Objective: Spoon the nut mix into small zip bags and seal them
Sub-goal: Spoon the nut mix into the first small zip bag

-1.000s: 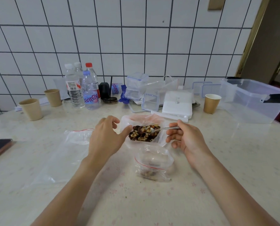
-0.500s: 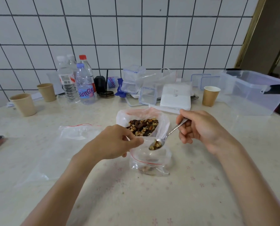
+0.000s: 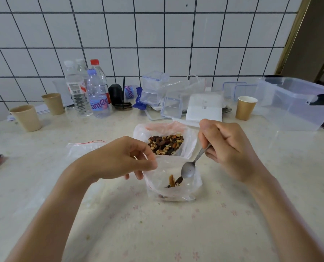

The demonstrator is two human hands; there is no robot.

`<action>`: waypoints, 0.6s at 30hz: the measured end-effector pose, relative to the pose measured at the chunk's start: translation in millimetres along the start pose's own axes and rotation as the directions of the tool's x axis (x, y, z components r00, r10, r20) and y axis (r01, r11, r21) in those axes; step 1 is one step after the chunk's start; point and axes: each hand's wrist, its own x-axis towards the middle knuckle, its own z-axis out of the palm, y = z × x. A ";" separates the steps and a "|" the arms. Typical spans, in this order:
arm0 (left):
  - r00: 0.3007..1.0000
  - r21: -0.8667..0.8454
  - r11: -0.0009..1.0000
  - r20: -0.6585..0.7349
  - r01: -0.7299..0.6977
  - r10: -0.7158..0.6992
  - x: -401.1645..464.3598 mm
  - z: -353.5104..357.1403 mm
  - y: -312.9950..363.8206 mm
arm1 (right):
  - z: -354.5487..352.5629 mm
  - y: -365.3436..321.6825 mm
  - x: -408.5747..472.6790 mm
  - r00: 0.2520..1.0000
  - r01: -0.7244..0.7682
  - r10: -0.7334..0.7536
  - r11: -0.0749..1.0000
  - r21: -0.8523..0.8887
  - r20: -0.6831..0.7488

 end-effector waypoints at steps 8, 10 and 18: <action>0.995 0.060 0.994 -0.026 0.093 -0.092 6.9 3.8 -5.3 | -0.7 15.4 13.6 0.953 -0.140 0.217 0.933 0.330 -0.212; 0.991 0.052 0.993 -0.084 0.106 -0.101 6.4 0.6 -4.8 | -1.0 22.8 15.4 0.900 -0.229 0.353 0.883 0.409 -0.256; 0.791 0.134 0.952 -0.594 0.275 -0.146 32.6 1.6 -33.7 | 0.4 47.0 16.5 0.806 -0.380 0.477 0.871 0.311 -0.351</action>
